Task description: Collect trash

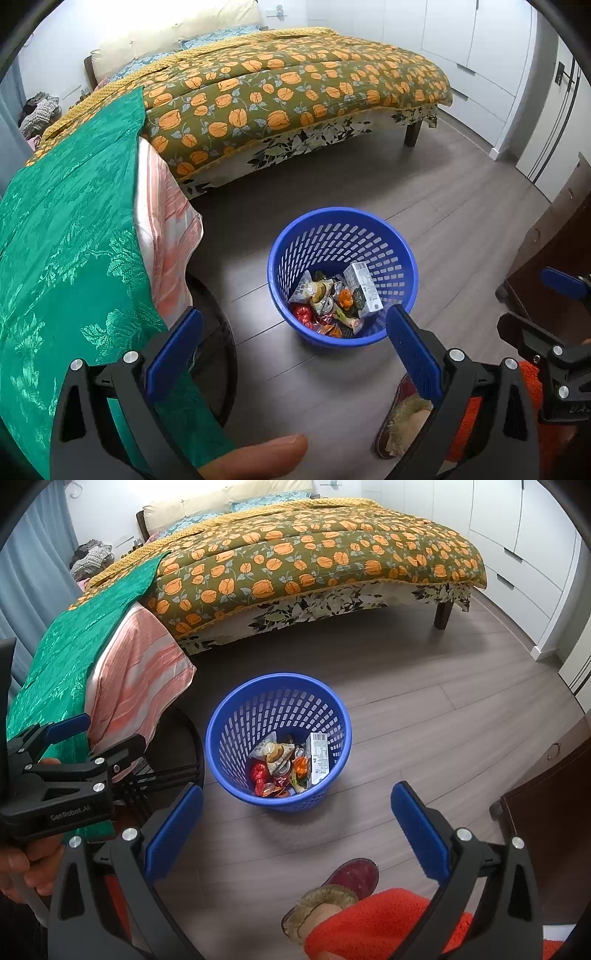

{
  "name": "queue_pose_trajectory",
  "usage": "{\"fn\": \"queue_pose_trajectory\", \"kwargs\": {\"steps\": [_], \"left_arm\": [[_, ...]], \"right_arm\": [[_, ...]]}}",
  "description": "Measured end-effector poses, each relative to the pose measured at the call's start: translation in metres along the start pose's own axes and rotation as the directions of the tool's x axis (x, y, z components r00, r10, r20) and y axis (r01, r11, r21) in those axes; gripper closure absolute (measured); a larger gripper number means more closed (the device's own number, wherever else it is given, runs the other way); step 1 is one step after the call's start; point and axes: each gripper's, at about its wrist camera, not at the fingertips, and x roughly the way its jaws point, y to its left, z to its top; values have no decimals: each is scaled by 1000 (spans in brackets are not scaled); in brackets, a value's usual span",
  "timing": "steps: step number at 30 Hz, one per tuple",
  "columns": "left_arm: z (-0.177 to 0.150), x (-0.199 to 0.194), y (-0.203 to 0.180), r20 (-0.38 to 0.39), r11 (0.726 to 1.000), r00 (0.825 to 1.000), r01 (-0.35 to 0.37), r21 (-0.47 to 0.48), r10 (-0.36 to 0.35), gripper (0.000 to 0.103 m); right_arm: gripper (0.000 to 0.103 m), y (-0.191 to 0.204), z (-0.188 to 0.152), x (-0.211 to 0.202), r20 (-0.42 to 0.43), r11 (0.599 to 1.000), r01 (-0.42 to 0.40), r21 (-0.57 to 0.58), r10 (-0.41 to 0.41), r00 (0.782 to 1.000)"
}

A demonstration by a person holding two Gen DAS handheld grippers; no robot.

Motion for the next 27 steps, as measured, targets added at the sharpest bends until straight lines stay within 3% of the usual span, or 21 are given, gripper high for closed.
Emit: {"fn": "queue_pose_trajectory", "kwargs": {"steps": [27], "left_arm": [[0,0,-1,-1,1000,1000,-3,2,3,5]], "right_arm": [[5,3,-1,2,-4,1000,-5,-3,5,1000]]}}
